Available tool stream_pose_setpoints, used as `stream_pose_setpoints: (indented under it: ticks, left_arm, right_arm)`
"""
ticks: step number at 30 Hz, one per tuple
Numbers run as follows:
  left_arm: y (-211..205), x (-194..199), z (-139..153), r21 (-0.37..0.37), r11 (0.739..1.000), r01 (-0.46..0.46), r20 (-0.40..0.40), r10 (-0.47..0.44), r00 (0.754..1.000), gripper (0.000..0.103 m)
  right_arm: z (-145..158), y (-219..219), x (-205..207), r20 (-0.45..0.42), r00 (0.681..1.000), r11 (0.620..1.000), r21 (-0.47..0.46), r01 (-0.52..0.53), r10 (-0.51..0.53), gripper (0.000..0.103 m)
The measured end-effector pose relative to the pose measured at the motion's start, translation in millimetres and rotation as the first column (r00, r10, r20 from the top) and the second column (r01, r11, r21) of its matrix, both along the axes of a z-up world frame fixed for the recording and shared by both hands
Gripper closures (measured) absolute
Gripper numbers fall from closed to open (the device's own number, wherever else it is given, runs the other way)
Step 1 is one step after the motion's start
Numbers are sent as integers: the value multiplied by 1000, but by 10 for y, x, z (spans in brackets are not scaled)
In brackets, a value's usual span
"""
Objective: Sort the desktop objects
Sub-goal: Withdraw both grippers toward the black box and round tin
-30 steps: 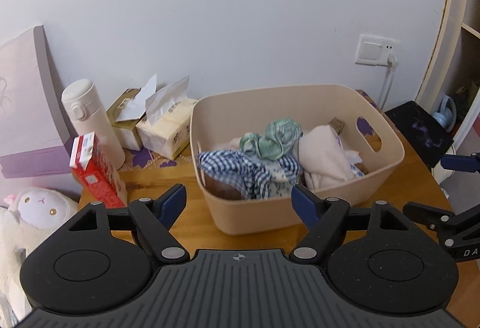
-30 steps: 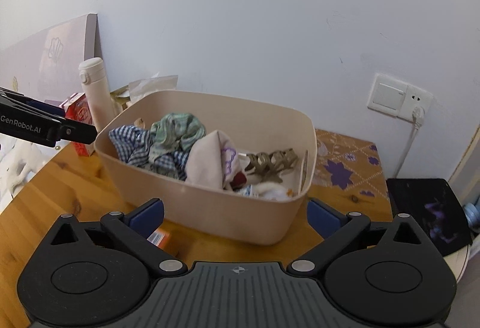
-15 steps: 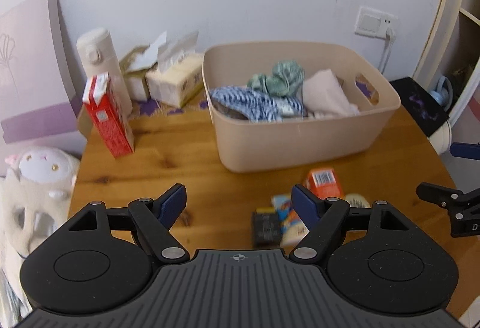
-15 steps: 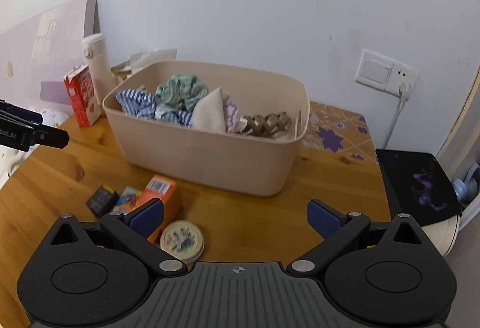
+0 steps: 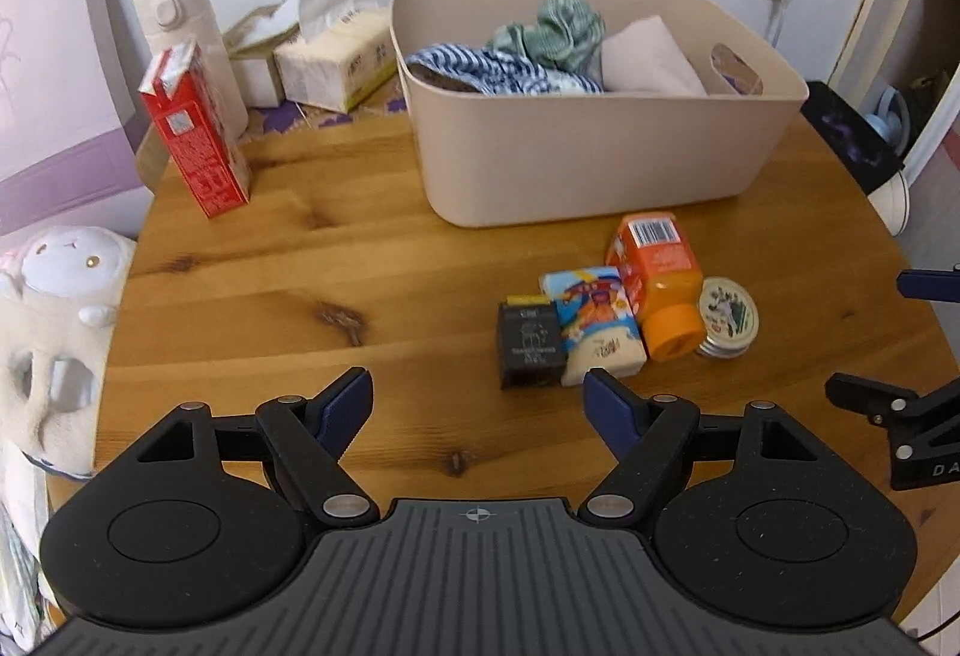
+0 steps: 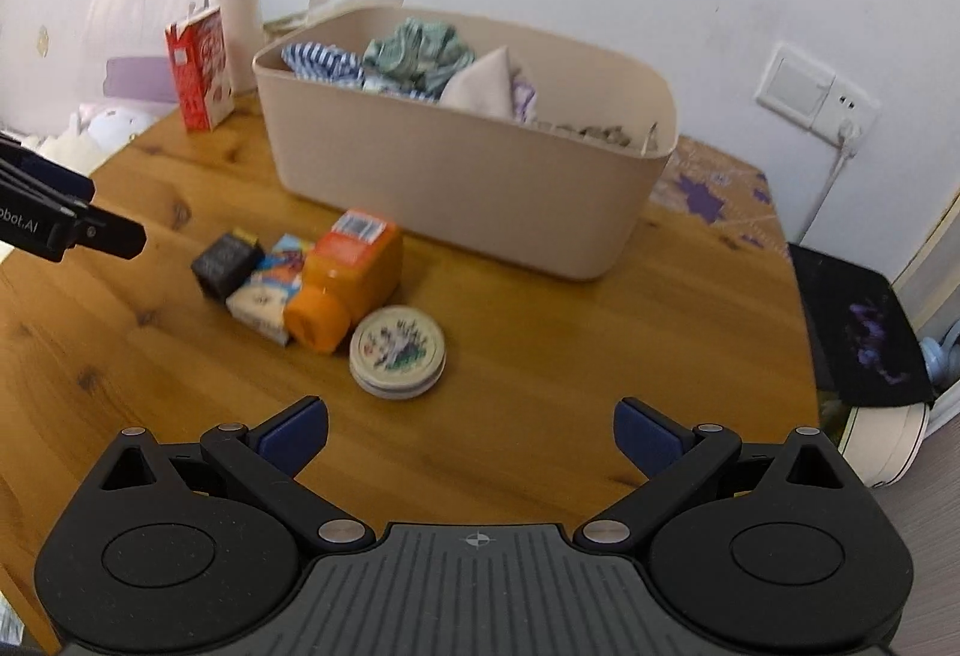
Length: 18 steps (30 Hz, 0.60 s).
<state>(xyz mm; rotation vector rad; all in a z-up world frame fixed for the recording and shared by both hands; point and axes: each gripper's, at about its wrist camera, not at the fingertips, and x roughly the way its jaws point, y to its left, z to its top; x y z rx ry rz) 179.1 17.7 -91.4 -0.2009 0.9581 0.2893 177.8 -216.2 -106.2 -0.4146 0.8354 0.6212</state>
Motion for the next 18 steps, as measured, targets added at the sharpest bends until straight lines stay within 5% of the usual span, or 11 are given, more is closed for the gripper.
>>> stream_pose_setpoints:
  ticks: [18]
  left_arm:
    - [18, 375, -415, -39, 997, -60, -91, 56, 994, 25]
  right_arm:
    - [-476, 198, 308, -96, 994, 997, -44, -61, 56, 0]
